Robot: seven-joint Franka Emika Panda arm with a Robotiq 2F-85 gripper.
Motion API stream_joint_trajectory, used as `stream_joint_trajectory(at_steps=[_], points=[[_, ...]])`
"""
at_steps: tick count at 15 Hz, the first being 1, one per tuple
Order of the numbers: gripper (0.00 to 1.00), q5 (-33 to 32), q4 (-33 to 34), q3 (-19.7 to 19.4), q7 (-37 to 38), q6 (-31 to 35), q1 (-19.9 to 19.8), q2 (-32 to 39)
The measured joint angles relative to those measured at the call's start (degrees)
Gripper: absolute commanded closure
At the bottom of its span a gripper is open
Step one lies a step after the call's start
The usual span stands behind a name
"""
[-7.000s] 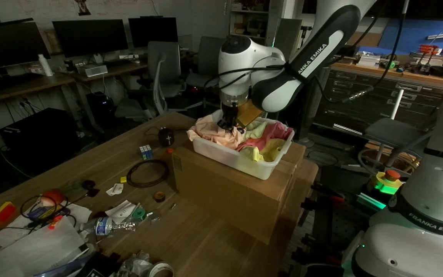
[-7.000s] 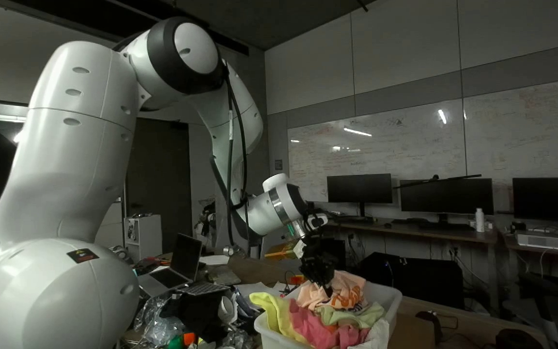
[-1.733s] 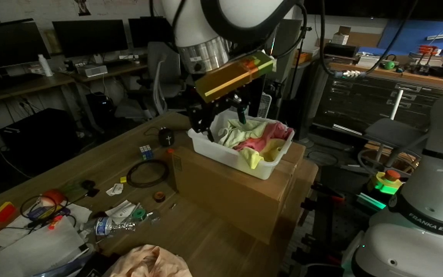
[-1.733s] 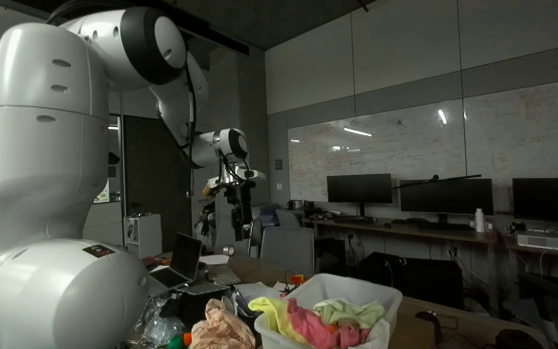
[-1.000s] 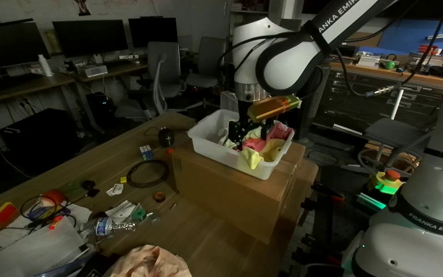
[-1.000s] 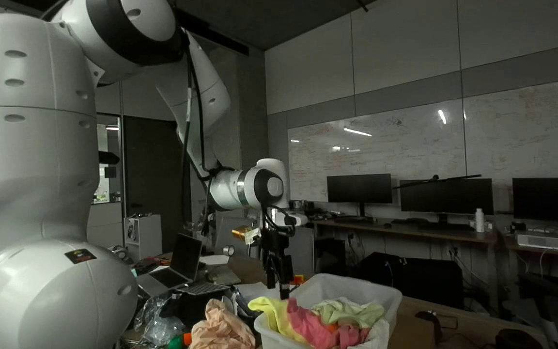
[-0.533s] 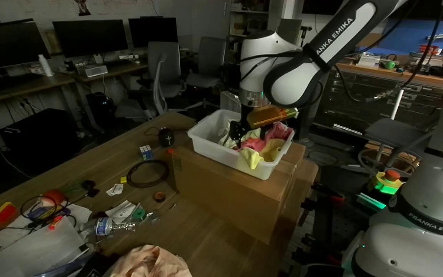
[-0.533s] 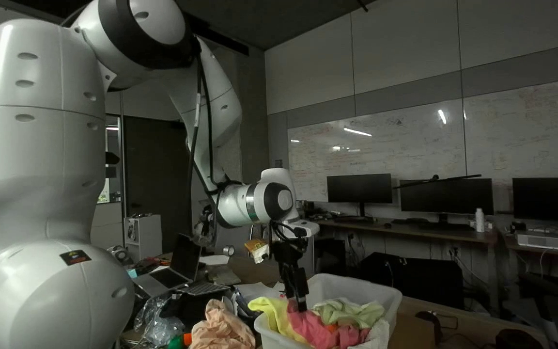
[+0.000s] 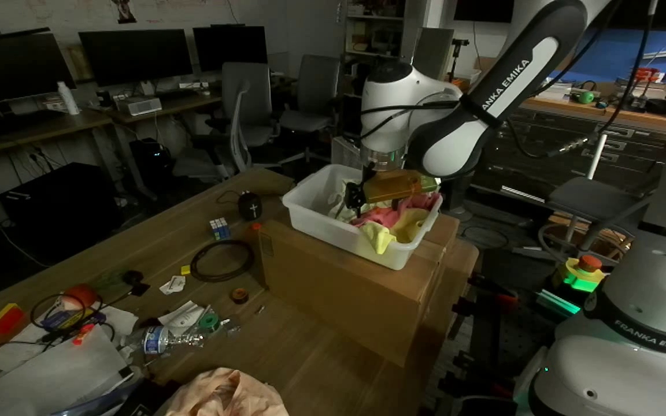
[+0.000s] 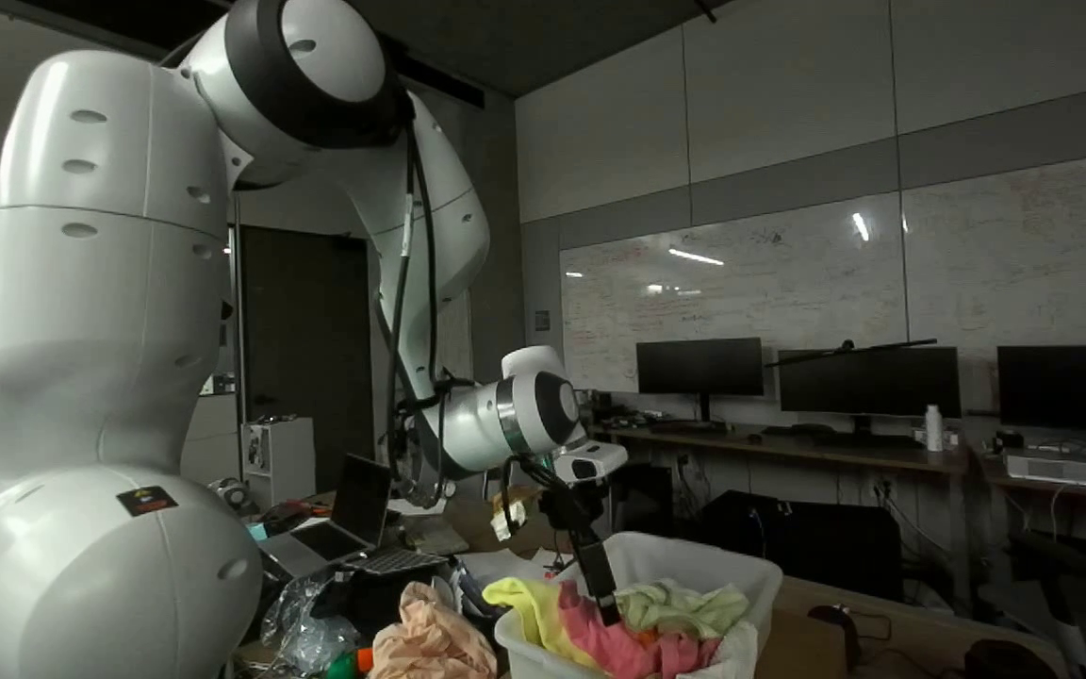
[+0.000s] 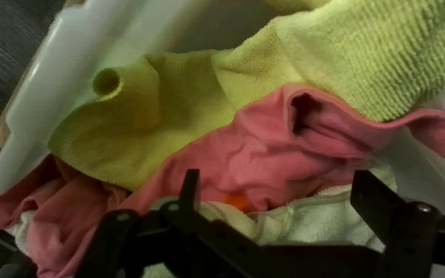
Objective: Remove the clothes and towels from the storage box and put them on the table
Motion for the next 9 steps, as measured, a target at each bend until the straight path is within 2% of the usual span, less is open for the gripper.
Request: stream_joint_trajectory(at_steps=[5, 6, 7, 9], points=[[0.0, -9.16, 0.63, -0.34, 12.53, -0.06, 0.71, 0.97], [0.25, -10.55, 0.86, -0.34, 14.67, -0.14, 0.89, 1.06], [0.25, -11.77, 1.13, -0.34, 16.47, -0.3, 1.09, 1.13], [0.42, -13.77, 1.53, -0.34, 19.63, -0.81, 1.53, 1.2]])
